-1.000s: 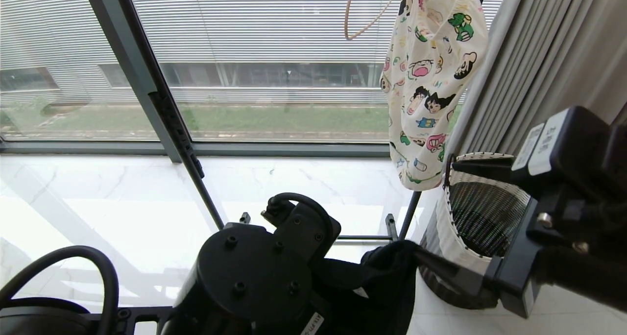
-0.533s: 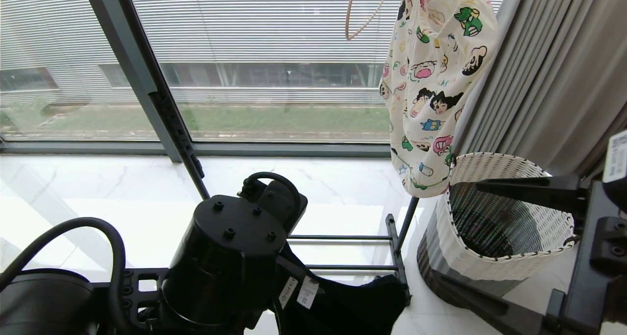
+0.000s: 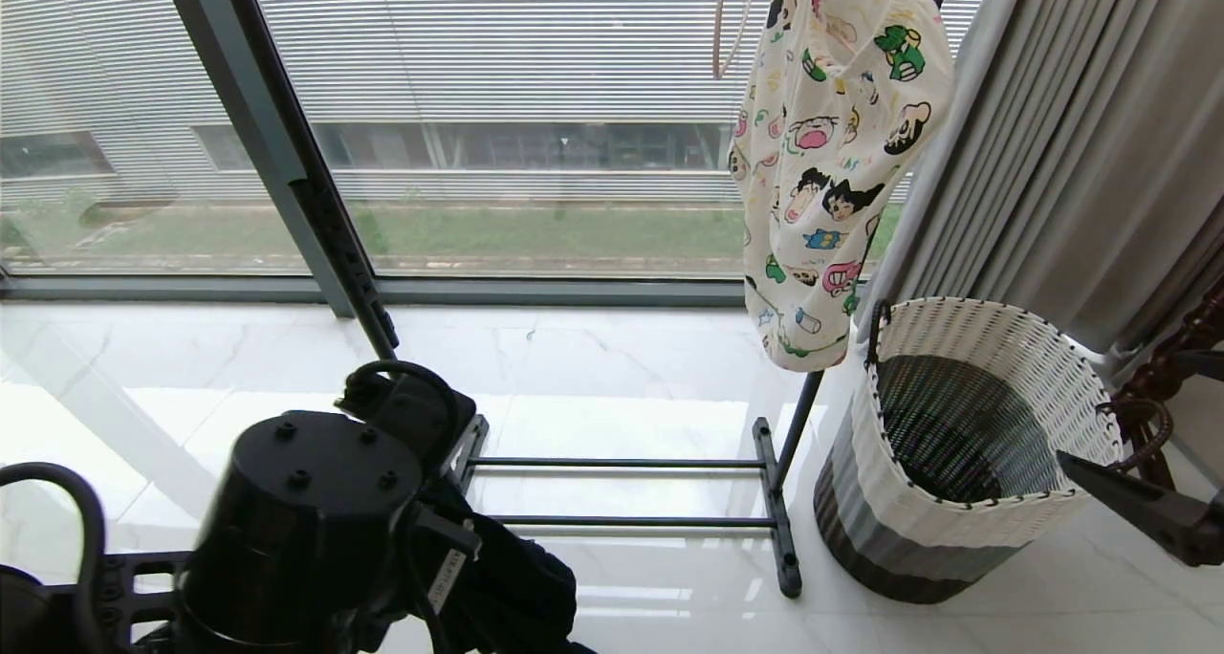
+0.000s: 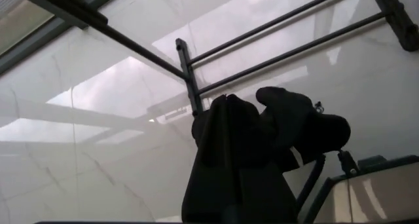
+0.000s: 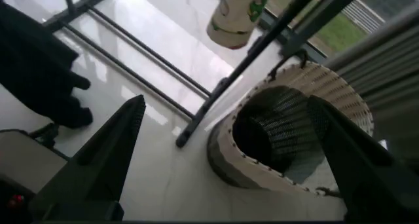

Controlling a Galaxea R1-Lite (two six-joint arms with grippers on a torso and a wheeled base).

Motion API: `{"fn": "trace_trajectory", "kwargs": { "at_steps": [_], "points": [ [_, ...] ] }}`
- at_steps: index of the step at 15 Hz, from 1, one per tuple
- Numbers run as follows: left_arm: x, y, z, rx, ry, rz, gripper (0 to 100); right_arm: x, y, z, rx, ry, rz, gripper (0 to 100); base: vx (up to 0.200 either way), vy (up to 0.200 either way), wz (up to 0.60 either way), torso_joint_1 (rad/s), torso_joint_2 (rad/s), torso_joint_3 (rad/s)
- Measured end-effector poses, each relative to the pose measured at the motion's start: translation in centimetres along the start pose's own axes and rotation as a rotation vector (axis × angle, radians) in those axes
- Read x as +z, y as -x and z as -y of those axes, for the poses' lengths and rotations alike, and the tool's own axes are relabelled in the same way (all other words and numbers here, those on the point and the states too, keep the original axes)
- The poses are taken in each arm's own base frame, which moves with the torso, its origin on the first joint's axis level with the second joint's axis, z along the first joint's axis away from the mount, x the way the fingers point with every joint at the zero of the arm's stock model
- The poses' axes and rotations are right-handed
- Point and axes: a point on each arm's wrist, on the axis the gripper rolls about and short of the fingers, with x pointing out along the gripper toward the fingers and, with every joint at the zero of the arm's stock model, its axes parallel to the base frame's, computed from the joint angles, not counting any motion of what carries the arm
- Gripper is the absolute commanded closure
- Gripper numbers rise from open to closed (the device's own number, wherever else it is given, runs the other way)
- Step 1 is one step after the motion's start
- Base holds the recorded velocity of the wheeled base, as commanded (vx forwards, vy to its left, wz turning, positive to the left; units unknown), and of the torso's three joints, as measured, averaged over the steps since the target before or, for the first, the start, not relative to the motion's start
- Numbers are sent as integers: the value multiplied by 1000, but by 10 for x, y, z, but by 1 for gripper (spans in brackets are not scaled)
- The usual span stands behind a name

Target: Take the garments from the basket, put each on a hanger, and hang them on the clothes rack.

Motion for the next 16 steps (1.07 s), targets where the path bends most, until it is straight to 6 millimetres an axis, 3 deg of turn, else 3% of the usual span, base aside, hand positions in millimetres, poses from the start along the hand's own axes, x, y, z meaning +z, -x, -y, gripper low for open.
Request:
{"fn": "trace_trajectory", "kwargs": {
  "at_steps": [3,5,16],
  "points": [
    [-8,0,-36,131,46,-26,100,-33,9,13,-155,74,-112,0,0,200,0,2,1,2],
    [-6,1,-49,186,85,-22,100,-40,14,15,-188,92,-120,0,0,200,0,2,5,-2],
    [-6,4,-54,198,107,-13,100,-28,12,20,-247,105,-3,0,0,200,0,3,4,2]
  ]
}}
